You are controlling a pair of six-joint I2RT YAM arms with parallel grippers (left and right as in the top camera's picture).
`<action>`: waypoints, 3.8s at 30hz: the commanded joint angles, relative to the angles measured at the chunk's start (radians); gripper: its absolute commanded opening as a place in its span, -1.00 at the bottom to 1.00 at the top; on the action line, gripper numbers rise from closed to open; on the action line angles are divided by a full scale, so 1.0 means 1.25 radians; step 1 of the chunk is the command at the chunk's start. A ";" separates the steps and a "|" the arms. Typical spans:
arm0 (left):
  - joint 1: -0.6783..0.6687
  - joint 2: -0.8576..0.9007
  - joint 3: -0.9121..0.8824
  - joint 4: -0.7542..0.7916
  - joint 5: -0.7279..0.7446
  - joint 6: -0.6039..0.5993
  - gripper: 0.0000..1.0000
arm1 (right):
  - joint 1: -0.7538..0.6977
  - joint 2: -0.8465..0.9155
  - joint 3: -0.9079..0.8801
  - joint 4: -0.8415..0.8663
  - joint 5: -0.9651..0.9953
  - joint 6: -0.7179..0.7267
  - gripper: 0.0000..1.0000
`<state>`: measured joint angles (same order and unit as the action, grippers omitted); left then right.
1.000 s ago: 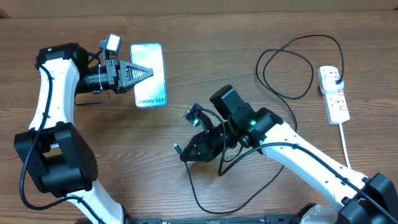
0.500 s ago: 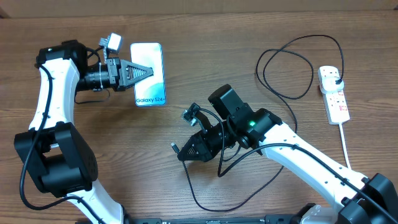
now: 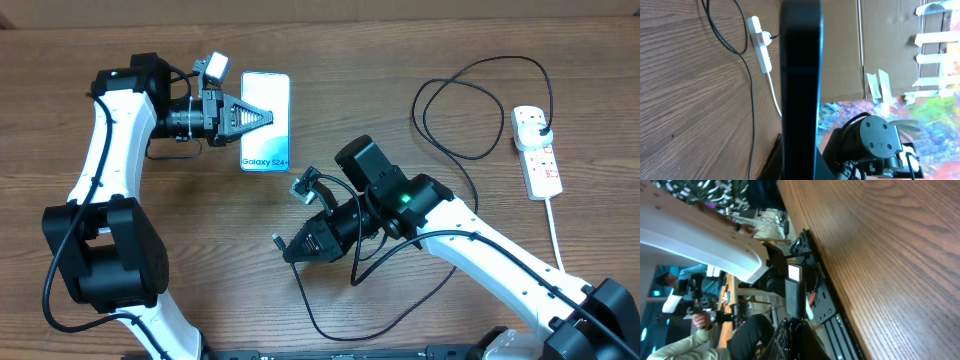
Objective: Plug charger to phone and switch on socket
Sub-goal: 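Raise the plug with the right gripper toward the phone's bottom port, then align the plug under the phone's port and push it upward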
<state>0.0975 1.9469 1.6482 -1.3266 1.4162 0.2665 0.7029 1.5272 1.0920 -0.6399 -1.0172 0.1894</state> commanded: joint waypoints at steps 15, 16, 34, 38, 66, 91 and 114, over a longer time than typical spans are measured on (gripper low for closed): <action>0.000 -0.014 0.013 -0.061 -0.032 -0.037 -0.91 | 0.080 -0.001 -0.005 0.010 0.016 0.057 -0.92; 0.000 -0.014 0.013 -0.065 -0.032 -0.036 -0.91 | 0.081 -0.001 -0.005 0.015 0.017 0.060 -0.92; 0.000 -0.014 0.013 -0.066 -0.023 -0.028 -0.92 | 0.064 -0.001 -0.005 0.118 0.017 0.056 -0.92; 0.005 -0.014 0.013 -0.056 0.023 -0.028 -0.92 | 0.030 -0.001 -0.005 0.165 0.027 0.111 -0.92; -0.007 -0.014 0.013 0.042 -0.042 -0.178 -0.92 | 0.003 -0.001 0.000 0.275 0.275 0.205 -0.93; -0.007 -0.014 0.013 0.040 -0.080 -0.199 -0.91 | 0.022 -0.007 0.000 0.251 0.381 0.177 -0.93; -0.031 -0.014 0.013 0.117 -0.072 -0.231 -0.92 | 0.054 -0.007 0.000 0.363 0.458 0.302 -0.93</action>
<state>0.0589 1.9469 1.6482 -1.1950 1.2846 -0.0124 0.7692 1.5272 1.0901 -0.1955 -0.4892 0.5064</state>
